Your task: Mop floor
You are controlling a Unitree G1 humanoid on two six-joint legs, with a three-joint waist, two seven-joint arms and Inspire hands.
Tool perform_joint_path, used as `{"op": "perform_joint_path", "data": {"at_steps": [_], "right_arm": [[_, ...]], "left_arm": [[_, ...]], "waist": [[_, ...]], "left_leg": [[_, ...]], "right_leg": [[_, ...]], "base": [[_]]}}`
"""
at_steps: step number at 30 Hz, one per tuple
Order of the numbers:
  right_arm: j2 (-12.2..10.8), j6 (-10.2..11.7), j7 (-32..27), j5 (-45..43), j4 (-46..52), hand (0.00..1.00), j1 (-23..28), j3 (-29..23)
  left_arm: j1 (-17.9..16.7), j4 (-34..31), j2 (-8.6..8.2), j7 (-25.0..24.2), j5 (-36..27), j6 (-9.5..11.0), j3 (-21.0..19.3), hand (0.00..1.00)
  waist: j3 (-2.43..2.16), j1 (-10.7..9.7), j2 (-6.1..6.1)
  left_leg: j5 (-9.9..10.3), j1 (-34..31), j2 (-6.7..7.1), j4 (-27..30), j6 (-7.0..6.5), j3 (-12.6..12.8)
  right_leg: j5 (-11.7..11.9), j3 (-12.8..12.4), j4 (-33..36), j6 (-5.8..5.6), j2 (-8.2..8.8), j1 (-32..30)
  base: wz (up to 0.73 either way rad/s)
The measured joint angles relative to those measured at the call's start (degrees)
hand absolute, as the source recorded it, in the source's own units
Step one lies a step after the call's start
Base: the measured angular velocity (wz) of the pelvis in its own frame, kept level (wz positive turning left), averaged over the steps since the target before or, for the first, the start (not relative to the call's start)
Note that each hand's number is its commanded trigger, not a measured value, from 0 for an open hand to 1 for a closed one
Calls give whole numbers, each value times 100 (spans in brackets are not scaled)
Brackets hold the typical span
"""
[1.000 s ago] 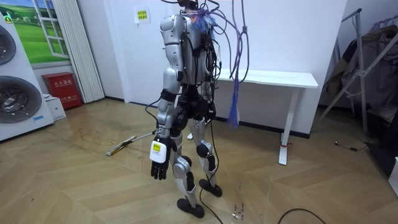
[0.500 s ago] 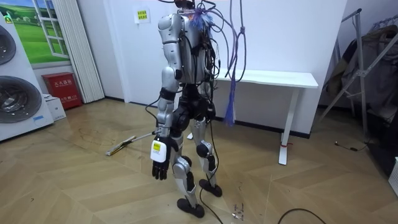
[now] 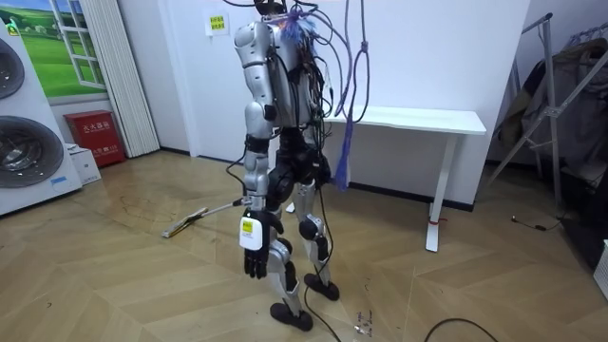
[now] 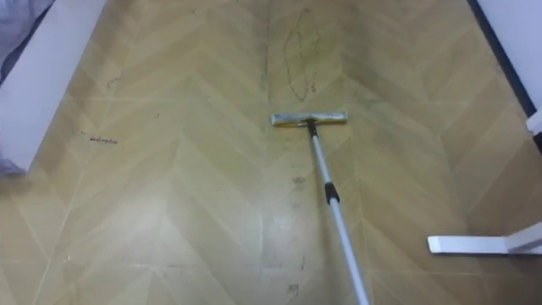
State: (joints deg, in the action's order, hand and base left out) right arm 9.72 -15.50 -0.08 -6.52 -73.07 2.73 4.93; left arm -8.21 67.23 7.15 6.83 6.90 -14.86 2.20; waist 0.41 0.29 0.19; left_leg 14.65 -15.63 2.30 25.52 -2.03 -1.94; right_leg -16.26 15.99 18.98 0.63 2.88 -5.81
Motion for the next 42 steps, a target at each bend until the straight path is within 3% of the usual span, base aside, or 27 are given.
{"op": "perform_joint_path", "data": {"at_steps": [6, 13, 16, 17, 18, 19, 20, 21, 22, 23, 24, 25, 26, 27, 28, 30, 31, 32, 33, 34, 35, 36, 37, 38, 39, 40, 42], "right_arm": [[4, 130, -117, 71, 2, 100, -58, -56], [117, 174, -319, 900, -82, 100, 89, 292], [110, 247, -442, 1307, -140, 100, 125, 448], [94, 325, -477, 1340, -276, 100, 67, 445], [94, 364, -490, 1384, -390, 100, -4, 432], [109, 369, -486, 1395, -425, 100, -76, 436], [159, 361, -455, 1385, -592, 100, -256, 438], [188, 347, -424, 1374, -681, 100, -356, 442], [275, 284, -343, 1395, -763, 100, -555, 437], [373, 218, -257, 1359, -764, 100, -886, 426], [411, 206, -185, 1293, -761, 100, -1346, 401], [418, 231, -161, 1293, -762, 100, -1563, 403], [414, 321, -106, 1308, -795, 100, -1939, 405], [442, 410, -41, 1423, -883, 100, -2155, 471], [471, 429, -24, 1517, -891, 100, -2251, 513], [619, 414, 71, 1977, -784, 100, -2412, 717], [661, 425, 96, 2102, -755, 100, -2392, 754], [745, 423, 149, 2281, -700, 100, -2292, 796], [775, 436, 166, 2325, -686, 100, -2224, 780], [852, 438, 187, 2337, -690, 100, -2064, 747], [931, 442, 197, 2315, -757, 100, -1878, 719], [982, 444, 203, 2316, -832, 100, -1788, 714], [1092, 435, 168, 2316, -933, 100, -1497, 736], [1151, 397, 86, 2317, -941, 100, -1154, 785], [1155, 367, 27, 2317, -937, 100, -1012, 796], [1069, 310, -88, 2317, -895, 100, -787, 850], [835, 267, -328, 2290, -688, 100, -449, 850]], "left_arm": [[163, 44, 3, 22, -50, 39, -103, 0], [172, 76, -32, 118, -512, 43, -86, 0], [186, 47, -44, 272, -864, 62, -87, 0], [184, 51, -36, 293, -1064, 64, -46, 0], [161, 50, -23, 330, -1271, 65, -17, 0], [129, 53, -14, 369, -1385, 69, 36, 0], [1, 44, -7, 416, -1594, 96, 164, 0], [-55, 62, -1, 429, -1688, 112, 239, 0], [-146, 91, 6, 436, -1924, 161, 334, 0], [-146, 110, 8, 439, -2086, 249, 443, 0], [-144, 122, 20, 437, -2193, 365, 496, 0], [-140, 123, 25, 434, -2267, 426, 496, 0], [-141, 122, 52, 412, -2298, 539, 500, 0], [-140, 124, 72, 368, -2290, 622, 505, 0], [-136, 128, 76, 351, -2277, 655, 504, 0], [-43, 148, 155, 217, -2239, 680, 502, 0], [-15, 158, 182, 182, -2227, 679, 501, 0], [50, 159, 231, 102, -2218, 676, 499, 0], [102, 178, 260, 77, -2218, 662, 495, 0], [240, 227, 285, 31, -2218, 637, 489, 0], [354, 267, 283, 28, -2218, 602, 484, 0], [402, 269, 280, 32, -2218, 576, 468, 0], [489, 224, 271, 57, -2218, 560, 478, 0], [529, 129, 268, 145, -2191, 554, 483, 0], [524, 77, 272, 185, -2186, 567, 477, 0], [522, -27, 289, 268, -2164, 572, 486, 0], [546, -97, 303, 388, -2059, 613, 574, 0]], "waist": [[27, 20, -6], [28, 156, 65], [-4, 326, 74], [-57, 350, 74], [-55, 402, 68], [-49, 478, 55], [-15, 591, -11], [-18, 637, 2], [-32, 726, -19], [34, 806, -69], [95, 850, -173], [127, 860, -204], [188, 901, -295], [221, 968, -356], [204, 999, -326], [201, 1072, -216], [202, 1078, -173], [168, 1080, -92], [164, 1068, -87], [123, 1022, -34], [105, 922, -6], [98, 844, 26], [81, 739, 125], [38, 734, 243], [24, 733, 308], [6, 696, 423], [-31, 445, 570]], "left_leg": [[37, -873, 33, 524, -43, 55], [344, -2176, 27, 1730, 10, -29], [400, -2642, 65, 2243, 85, 4], [361, -2879, 56, 2550, 173, 17], [175, -3243, 2, 3238, 417, 99], [-17, -3450, -36, 3747, 469, 147], [-643, -3869, -111, 4788, 448, 201], [-1124, -4092, -131, 5318, 446, 228], [-1871, -4493, -168, 6447, 515, 367], [-1890, -4875, -174, 7530, 490, 513], [-1726, -5200, -191, 8207, 344, 676], [-1607, -5327, -208, 8353, 331, 691], [-1365, -5456, -286, 8339, 302, 690], [-1161, -5465, -298, 7911, 316, 654], [-1079, -5425, -303, 7541, 327, 617], [-835, -4898, -367, 5260, 288, 609], [-805, -4709, -364, 4642, 293, 592], [-541, -4401, -392, 3697, 253, 569], [-213, -4320, -383, 3559, 210, 612], [264, -4266, -329, 3402, -78, 756], [454, -4262, -206, 3446, -364, 832], [538, -4243, -94, 3490, -435, 831], [759, -4120, 77, 3605, -565, 816], [985, -3931, 131, 3684, -618, 788], [1102, -3847, 131, 3711, -641, 768], [1266, -3684, 126, 3722, -704, 732], [1442, -3461, 157, 3611, -794, 699]], "right_leg": [[-369, -141, 1020, 43, 173, -1066], [-896, -171, 2424, 175, 309, -2432], [-1116, -186, 3015, 300, 338, -2910], [-1231, -162, 3236, 397, 435, -3070], [-1371, -144, 3522, 487, 475, -3232], [-1447, -143, 3706, 563, 501, -3272], [-1600, -211, 4049, 652, 488, -3323], [-1677, -244, 4200, 691, 480, -3321], [-1795, -354, 4446, 743, 465, -3304], [-1835, -489, 4602, 741, 469, -3363], [-1833, -693, 4685, 741, 496, -3474], [-1826, -774, 4695, 735, 499, -3496], [-1810, -912, 4692, 703, 496, -3513], [-1835, -986, 4701, 629, 491, -3515], [-1854, -987, 4708, 589, 489, -3515], [-1990, -929, 4792, 403, 487, -3531], [-2048, -890, 4799, 370, 484, -3520], [-2158, -810, 4793, 333, 486, -3511], [-2205, -805, 4785, 264, 512, -3525], [-2233, -784, 4749, 105, 618, -3528], [-2220, -834, 4910, 30, 727, -3538], [-2075, -885, 5144, -4, 776, -3603], [-1415, -1160, 5817, -114, 795, -3887], [-650, -1448, 6404, -106, 665, -4139], [-436, -1520, 6620, -133, 580, -4289], [-378, -1583, 6841, -164, 417, -4653], [-377, -1573, 6372, -172, 241, -5324]], "base": [[8], [4], [4], [13], [5], [-27], [-40], [-49], [-39], [-50], [-41], [-41], [-29], [-20], [0], [13], [16], [13], [27], [44], [55], [65], [49], [28], [-12], [-11], [-2]]}}
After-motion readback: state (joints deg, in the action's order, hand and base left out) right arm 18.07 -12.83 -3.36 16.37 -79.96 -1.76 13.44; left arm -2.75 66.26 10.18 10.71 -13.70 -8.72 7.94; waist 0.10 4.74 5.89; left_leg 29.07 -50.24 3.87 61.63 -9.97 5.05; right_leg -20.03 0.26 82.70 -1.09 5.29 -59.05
